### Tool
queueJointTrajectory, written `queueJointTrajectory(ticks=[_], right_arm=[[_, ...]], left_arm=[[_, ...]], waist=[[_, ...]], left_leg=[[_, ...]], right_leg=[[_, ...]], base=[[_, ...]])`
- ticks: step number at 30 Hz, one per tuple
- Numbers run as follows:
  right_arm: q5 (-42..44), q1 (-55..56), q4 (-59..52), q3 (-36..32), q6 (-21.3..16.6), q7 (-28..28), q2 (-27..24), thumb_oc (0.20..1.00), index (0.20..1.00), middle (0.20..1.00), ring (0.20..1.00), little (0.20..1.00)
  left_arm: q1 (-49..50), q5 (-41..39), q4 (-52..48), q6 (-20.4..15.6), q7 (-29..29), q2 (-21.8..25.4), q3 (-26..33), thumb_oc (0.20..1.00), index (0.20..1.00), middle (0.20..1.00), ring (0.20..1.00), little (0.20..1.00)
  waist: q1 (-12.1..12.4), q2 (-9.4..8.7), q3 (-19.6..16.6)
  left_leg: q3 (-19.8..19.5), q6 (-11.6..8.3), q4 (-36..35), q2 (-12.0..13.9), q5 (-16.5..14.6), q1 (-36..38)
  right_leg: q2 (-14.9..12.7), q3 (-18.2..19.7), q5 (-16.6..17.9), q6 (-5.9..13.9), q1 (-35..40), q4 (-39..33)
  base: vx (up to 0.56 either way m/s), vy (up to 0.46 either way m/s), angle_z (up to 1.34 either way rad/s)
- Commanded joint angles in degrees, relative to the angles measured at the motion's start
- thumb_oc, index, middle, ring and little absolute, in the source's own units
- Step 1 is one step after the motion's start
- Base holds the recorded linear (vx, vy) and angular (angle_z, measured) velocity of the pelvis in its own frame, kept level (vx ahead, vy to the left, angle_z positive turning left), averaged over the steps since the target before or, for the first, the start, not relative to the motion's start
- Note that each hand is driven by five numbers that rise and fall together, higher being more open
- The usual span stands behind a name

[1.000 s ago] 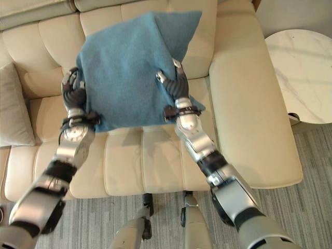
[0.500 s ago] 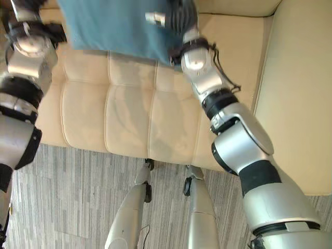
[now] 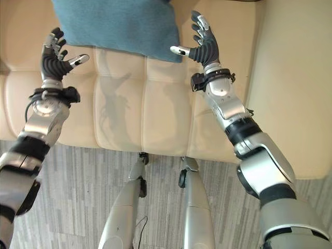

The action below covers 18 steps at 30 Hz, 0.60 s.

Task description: Pick up all the scattered cushions and arrange them neatly on the sofa.

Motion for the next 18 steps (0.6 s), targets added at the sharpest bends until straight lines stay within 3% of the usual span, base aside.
queueJointTrajectory(ticks=[1, 4, 5, 9, 12, 18], right_arm=[[-8.8, 8.3, -9.8, -5.7, -3.9, 1.5, -1.2, 1.000, 1.000, 1.000, 1.000, 1.000], [-14.8, 23.6, -19.8, -10.8, -4.0, 4.2, -4.8, 1.000, 1.000, 1.000, 1.000, 1.000], [-18.3, 35.9, -25.1, -14.9, -4.2, 6.9, -6.4, 1.000, 1.000, 1.000, 1.000, 1.000], [-21.7, 56.9, -28.1, -20.0, -3.6, 13.6, -6.4, 1.000, 1.000, 1.000, 1.000, 1.000], [-27.7, 68.5, -17.2, -19.2, -1.9, 18.0, -4.3, 1.000, 1.000, 1.000, 1.000, 1.000], [-31.2, 70.9, -5.2, -19.3, 0.3, 17.0, -0.1, 1.000, 1.000, 1.000, 1.000, 1.000]], left_arm=[[6.2, 1.3, -5.1, -4.2, -1.2, 1.5, 5.7, 1.000, 1.000, 1.000, 1.000, 1.000], [18.9, 3.5, -11.9, -3.4, -4.2, 0.3, 10.3, 1.000, 1.000, 1.000, 1.000, 1.000], [28.6, 6.0, -15.7, -2.2, -7.0, -0.4, 12.9, 1.000, 1.000, 1.000, 1.000, 1.000], [45.3, 12.6, -18.3, 0.3, -12.9, -2.7, 15.7, 1.000, 1.000, 1.000, 1.000, 1.000], [55.7, 19.0, -9.2, 2.1, -16.3, -6.7, 15.6, 1.000, 1.000, 1.000, 1.000, 1.000], [58.3, 23.2, 0.5, 3.1, -15.4, -10.9, 15.0, 1.000, 1.000, 1.000, 1.000, 1.000]], waist=[[0.4, -2.27, -4.2], [-0.2, -2.64, -6.1], [-0.7, -2.96, -7.4], [-2.2, -3.46, -11.1], [-3.8, -3.81, -15.7], [-5.0, -3.93, -18.4]], left_leg=[[0.7, 0.91, 0.4, -3.2, -8.7, 8.2], [1.1, 1.13, -0.4, -3.2, -9.4, 12.2], [1.5, 1.34, -0.6, -3.1, -10.3, 15.5], [2.1, 2.08, -0.7, -3.3, -11.6, 21.6], [3.6, 2.82, -1.1, -3.7, -13.0, 29.1], [6.2, 3.82, -3.1, -4.6, -14.7, 35.7]], right_leg=[[-1.1, 1.0, 1.9, 8.04, 10.8, -14.5], [-1.7, 0.5, 1.6, 8.21, 15.0, -15.1], [-2.2, 0.1, 1.0, 8.49, 18.6, -15.1], [-2.6, -0.4, 0.1, 9.08, 25.5, -15.8], [-2.2, 0.1, -0.4, 9.97, 32.3, -16.3], [-1.9, 2.1, 0.7, 11.02, 35.4, -16.7]], base=[[0.03, 0.013, -0.04], [0.08, 0.043, -0.03], [0.13, 0.081, 0.02], [0.13, 0.089, -0.03], [0.10, 0.179, -0.23], [-0.01, 0.117, -0.35]])
